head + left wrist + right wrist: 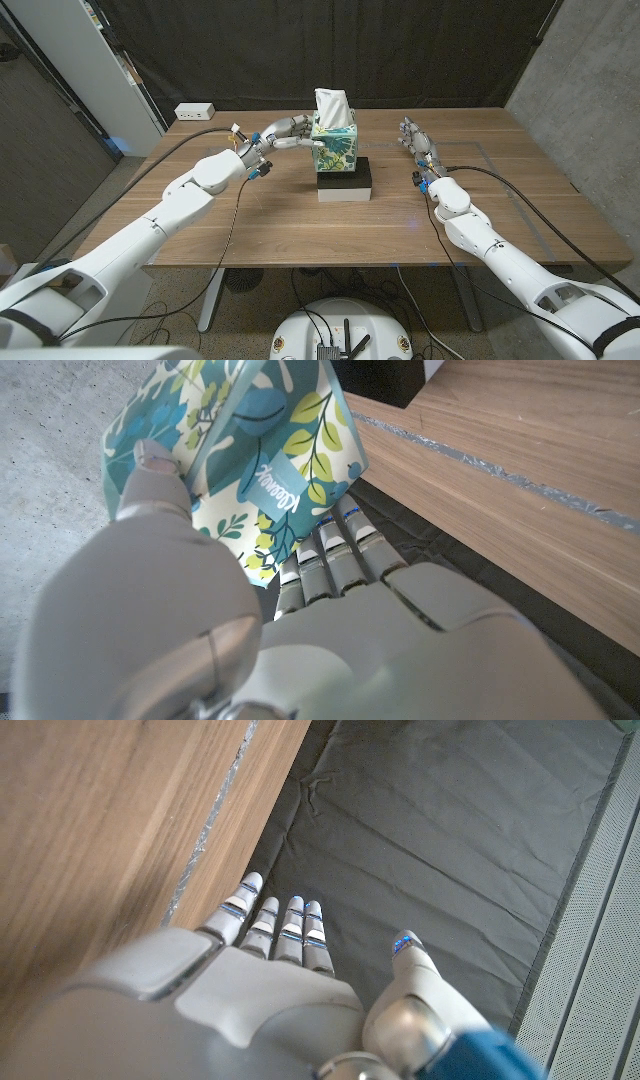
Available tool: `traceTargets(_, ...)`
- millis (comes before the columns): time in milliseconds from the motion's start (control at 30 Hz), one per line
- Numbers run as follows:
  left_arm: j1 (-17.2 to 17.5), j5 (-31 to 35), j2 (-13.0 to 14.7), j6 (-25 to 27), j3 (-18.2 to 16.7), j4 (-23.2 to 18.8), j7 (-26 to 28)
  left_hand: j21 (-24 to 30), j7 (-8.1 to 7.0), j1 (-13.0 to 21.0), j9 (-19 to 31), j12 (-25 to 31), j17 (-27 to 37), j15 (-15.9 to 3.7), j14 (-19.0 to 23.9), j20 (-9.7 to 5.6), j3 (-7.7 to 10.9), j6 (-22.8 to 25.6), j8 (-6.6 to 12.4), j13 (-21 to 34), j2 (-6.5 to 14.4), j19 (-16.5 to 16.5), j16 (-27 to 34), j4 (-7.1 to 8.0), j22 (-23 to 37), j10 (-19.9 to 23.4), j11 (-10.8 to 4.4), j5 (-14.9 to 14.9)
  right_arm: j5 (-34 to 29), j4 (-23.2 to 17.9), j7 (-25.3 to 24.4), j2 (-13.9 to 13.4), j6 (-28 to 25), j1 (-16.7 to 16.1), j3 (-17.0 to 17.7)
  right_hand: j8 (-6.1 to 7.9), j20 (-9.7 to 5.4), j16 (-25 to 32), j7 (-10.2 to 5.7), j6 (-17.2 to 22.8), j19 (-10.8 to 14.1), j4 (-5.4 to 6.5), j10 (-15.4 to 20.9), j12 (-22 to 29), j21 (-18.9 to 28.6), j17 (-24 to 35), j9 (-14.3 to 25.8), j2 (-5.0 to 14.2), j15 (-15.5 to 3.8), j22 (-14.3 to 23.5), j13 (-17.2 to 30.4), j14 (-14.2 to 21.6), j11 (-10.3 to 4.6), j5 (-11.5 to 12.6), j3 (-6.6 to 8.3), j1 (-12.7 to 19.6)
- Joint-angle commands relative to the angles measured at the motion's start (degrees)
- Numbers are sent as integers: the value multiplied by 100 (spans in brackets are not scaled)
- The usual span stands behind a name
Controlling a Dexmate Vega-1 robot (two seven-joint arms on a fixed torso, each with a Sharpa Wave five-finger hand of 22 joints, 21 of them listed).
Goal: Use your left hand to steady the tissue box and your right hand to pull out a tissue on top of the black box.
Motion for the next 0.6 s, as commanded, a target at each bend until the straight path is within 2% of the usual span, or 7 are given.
traceTargets(33,-49,-6,166,206,-80,-371,-2,-37,238,-25,24,-26,26,-171,-26,15,21,176,31,26,33,-19,-22,39,10,20,43,-4,36,122,39,31,108,39,11,-25,40,-26,7,20,1,-35,60,-18,-4,17,12,-24,3,20,14,17,-5,13,0,-13)
traceTargets(600,-33,-59,146,233,-76,-312,-6,-41,244,-51,30,-59,23,-165,-45,5,27,158,42,36,43,-24,-46,41,12,17,62,-15,19,1,-7,-31,47,-2,25,-31,32,-37,5,5,-8,-50,39,-26,-5,10,11,-15,13,20,14,10,3,17,8,-3)
